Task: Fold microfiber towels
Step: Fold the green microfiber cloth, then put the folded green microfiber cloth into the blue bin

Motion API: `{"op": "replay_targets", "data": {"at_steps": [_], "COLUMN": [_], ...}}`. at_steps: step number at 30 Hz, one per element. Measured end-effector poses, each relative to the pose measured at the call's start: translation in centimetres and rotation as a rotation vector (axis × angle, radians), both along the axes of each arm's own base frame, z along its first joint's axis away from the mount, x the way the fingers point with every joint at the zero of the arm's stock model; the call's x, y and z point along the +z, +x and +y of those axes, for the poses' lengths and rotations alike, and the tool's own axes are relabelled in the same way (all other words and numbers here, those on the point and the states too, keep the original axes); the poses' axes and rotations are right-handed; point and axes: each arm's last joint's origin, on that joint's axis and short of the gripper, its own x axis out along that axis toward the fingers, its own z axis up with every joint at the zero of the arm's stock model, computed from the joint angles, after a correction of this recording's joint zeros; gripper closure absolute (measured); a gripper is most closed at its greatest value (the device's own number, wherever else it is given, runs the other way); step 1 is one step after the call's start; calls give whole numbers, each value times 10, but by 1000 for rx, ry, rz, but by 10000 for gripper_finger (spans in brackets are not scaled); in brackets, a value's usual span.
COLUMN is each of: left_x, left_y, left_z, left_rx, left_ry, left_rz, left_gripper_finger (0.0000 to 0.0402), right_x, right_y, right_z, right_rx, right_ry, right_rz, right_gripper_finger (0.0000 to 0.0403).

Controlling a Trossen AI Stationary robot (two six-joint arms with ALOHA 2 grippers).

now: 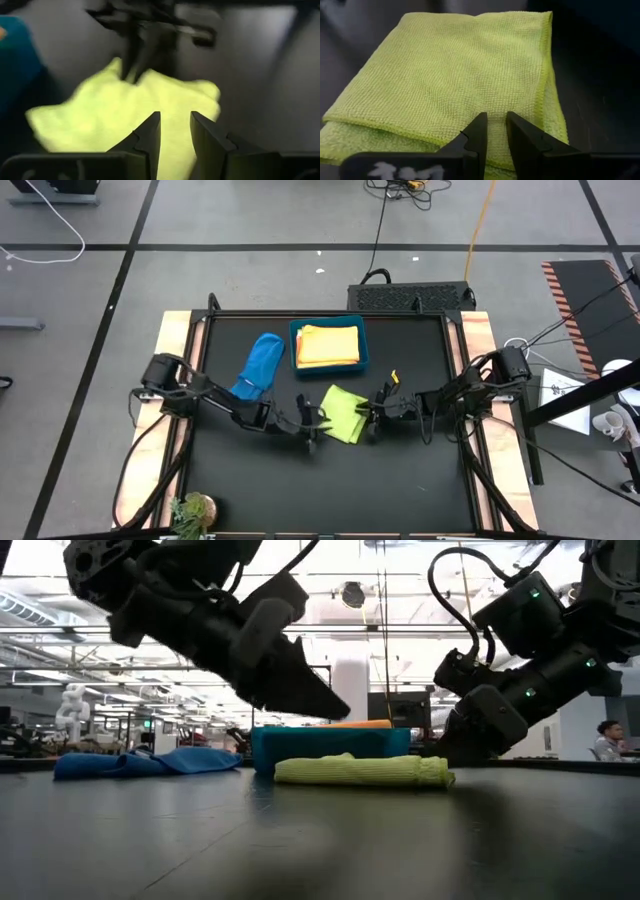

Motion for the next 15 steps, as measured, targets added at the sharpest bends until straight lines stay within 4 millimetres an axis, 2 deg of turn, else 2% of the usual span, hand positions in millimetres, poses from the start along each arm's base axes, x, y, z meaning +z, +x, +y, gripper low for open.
{"op": "replay_targets", "data": {"at_steps": [5,9,12,15], "left_x": [-20,-27,-23,-15], "left_y": [14,38,54,65], "left_z": [-27,-50,-60,-65], "left_rx": [-137,-223,-220,-190], "left_ry": [131,272,374,457], "left_rz": [29,47,115,191], "left_gripper_finger": [295,293,275,240], "right_x": [0,0,0,0], "right_y": [0,0,0,0], "right_z": [4,4,4,4], "right_rx": [2,-5,-6,-7], "right_ry": [20,31,33,35], "right_rz": [-8,-10,-10,-9], "right_gripper_finger": [340,340,340,340]}}
